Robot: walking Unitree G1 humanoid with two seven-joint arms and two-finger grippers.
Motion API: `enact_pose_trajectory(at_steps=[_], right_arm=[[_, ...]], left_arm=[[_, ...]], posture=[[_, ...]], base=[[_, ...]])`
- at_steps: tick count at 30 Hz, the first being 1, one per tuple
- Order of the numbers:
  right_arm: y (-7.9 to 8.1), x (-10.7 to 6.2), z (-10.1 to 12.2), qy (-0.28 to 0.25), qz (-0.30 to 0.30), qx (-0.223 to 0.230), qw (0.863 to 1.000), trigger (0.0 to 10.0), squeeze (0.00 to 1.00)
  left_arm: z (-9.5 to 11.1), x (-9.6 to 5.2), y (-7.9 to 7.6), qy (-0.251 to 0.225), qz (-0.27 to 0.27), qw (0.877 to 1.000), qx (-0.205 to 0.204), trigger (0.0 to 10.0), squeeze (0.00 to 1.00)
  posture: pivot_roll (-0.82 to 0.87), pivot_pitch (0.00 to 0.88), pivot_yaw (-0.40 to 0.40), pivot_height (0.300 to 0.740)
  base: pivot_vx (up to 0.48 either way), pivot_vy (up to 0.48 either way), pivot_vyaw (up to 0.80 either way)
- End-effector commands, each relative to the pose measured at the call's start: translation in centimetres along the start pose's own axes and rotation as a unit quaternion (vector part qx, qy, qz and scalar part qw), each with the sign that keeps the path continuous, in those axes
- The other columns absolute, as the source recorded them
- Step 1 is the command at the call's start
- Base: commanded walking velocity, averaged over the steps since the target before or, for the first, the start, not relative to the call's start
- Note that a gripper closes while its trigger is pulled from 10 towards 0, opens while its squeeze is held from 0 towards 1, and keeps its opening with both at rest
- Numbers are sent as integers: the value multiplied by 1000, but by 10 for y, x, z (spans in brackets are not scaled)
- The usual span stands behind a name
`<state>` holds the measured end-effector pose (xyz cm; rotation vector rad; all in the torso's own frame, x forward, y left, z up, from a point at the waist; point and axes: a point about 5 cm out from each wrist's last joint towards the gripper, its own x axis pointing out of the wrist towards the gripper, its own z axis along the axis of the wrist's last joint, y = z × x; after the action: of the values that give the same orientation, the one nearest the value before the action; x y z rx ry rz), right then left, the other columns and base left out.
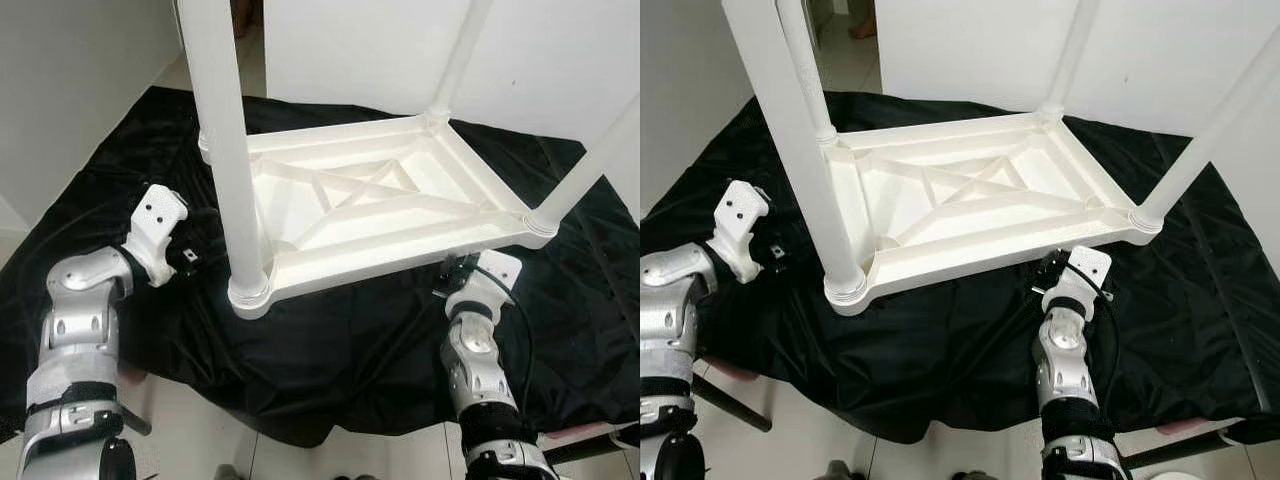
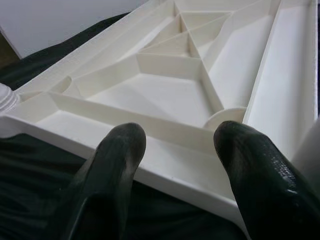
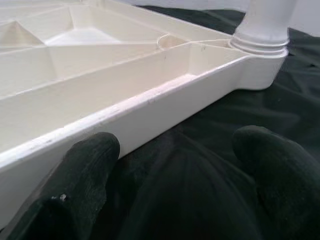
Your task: Building children table
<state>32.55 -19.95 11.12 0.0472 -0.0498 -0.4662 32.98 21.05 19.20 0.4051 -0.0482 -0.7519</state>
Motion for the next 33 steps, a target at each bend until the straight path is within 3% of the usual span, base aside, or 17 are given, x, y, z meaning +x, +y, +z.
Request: enact_pose_trajectory(at_steps=[1, 5, 7, 9, 11, 12, 14, 18, 19, 22, 24, 26, 33], right_arm=[[-4, 0, -5, 15, -9, -1, 1000, 10000, 0], [-4, 6, -5, 20, -13, -5, 1000, 10000, 0], [-6, 10, -5, 27, -17, -8, 999, 10000, 0], [-6, 12, -5, 29, -18, -7, 999, 10000, 0], [-8, 17, -5, 36, -18, -11, 999, 10000, 0], [-8, 17, -5, 36, -18, -11, 999, 10000, 0], [-10, 23, -5, 39, -18, -17, 999, 10000, 0], [-11, 25, -4, 39, -18, -18, 999, 10000, 0], [-11, 28, -3, 39, -17, -20, 999, 10000, 0], [-11, 29, -2, 39, -16, -21, 999, 10000, 0], [-14, 35, 2, 38, -20, -25, 999, 10000, 0], [-15, 38, 3, 38, -20, -25, 999, 10000, 0], [-16, 46, 7, 38, -5, -10, 999, 10000, 0]], left_arm=[[-2, -5, 25, 4, 275, 961, 0, 10000, 0], [3, 6, 14, -11, 238, 971, 7, 10000, 0], [9, 16, -4, -41, 182, 982, 8, 10000, 0], [11, 18, -10, -50, 165, 985, 11, 10000, 0], [12, 24, -36, -71, 86, 994, 14, 10000, 0], [12, 24, -36, -71, 86, 994, 14, 10000, 0], [14, 27, -55, -91, 27, 995, 9, 10000, 0], [16, 28, -63, -101, -2, 995, -1, 10000, 0], [19, 27, -74, -113, -39, 993, -14, 10000, 0], [21, 27, -81, -122, -65, 990, -23, 10000, 0], [25, 23, -101, -131, -136, 980, -54, 10000, 0], [26, 21, -108, -133, -163, 976, -61, 10000, 0], [33, 17, -126, -143, -210, 963, -93, 10000, 0]], posture=[[40, 101, -30, 740], [34, 101, -28, 740], [32, 104, -30, 740], [32, 106, -31, 740], [35, 108, -38, 740], [35, 108, -38, 740], [39, 109, -44, 740], [41, 109, -47, 740], [41, 109, -48, 740], [40, 110, -49, 740], [42, 111, -53, 740], [44, 112, -52, 740], [46, 111, -50, 740]], base=[[0, 0, 0], [0, 0, 0], [0, 0, 0], [0, 0, 0], [0, 0, 0], [0, 0, 0], [0, 0, 0], [0, 0, 0], [0, 0, 0], [0, 0, 0], [0, 0, 0], [0, 0, 0], [0, 0, 0]])
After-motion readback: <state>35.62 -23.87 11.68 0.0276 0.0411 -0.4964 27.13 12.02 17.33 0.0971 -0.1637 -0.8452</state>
